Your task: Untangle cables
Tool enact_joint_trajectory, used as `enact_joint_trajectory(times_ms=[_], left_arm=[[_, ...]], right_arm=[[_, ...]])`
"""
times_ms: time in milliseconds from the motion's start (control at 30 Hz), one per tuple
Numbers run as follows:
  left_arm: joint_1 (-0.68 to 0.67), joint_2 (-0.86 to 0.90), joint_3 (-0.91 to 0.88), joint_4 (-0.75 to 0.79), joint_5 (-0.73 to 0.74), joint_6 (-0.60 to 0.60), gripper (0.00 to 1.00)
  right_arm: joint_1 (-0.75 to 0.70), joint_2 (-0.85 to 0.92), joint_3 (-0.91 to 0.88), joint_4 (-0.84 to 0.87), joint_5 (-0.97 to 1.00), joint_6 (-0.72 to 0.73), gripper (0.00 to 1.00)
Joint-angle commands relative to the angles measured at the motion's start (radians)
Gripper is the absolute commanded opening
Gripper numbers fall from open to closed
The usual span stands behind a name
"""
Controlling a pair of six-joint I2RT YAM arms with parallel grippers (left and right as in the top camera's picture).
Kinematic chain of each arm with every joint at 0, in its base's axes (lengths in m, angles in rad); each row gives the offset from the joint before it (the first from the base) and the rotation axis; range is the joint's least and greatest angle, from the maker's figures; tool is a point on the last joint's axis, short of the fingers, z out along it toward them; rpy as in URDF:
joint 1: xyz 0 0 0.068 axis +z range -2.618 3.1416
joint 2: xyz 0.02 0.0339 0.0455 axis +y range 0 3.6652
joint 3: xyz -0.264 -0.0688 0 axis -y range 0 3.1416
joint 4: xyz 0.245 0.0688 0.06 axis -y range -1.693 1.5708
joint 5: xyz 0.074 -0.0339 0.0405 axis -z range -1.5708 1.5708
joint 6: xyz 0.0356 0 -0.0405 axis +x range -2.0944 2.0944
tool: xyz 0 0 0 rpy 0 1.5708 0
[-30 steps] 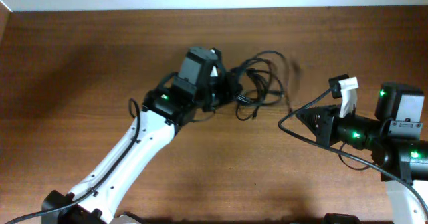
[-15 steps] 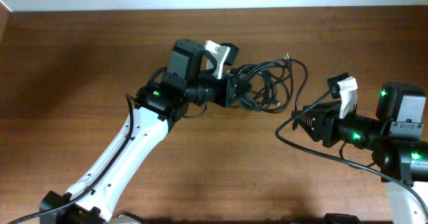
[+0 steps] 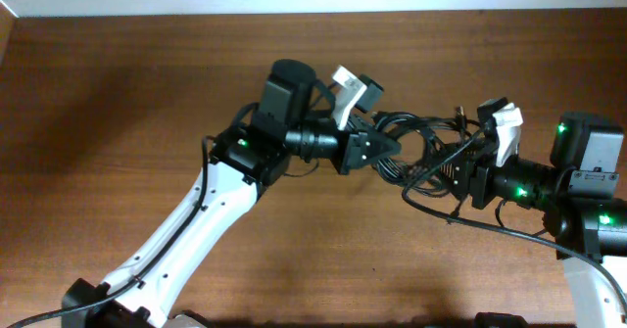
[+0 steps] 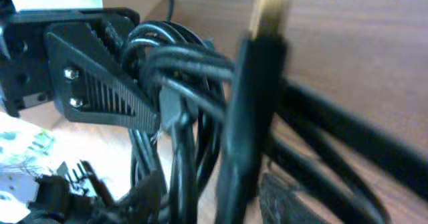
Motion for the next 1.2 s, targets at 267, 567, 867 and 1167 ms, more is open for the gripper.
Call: enact_joint_trajectory(times_ms=[267,567,867,1167], left_arm=[[-0.012,-0.007,0.008,0.014,-0.204,-0.146,0.0],[-0.012,-0.007,0.008,-0.024,-0.517,-0.496,0.0],[-0.012,-0.007,0.008,-0.107,-0.632,-0.746,0.0],[-0.001,-0.007,0.008,-0.105,-0.629,-0.764,0.0]], right_arm=[[-0.001,0.003,0.011,-0.011,-0.018,-0.01,0.04],[-0.001,0.003,0.011,-0.019,-0.018,-0.01,0.04],[-0.001,0.003,0.01,-0.036,-0.018,-0.013,0.04],[-0.001,0.003,0.01,-0.127,0.097,-0.013,0.04]])
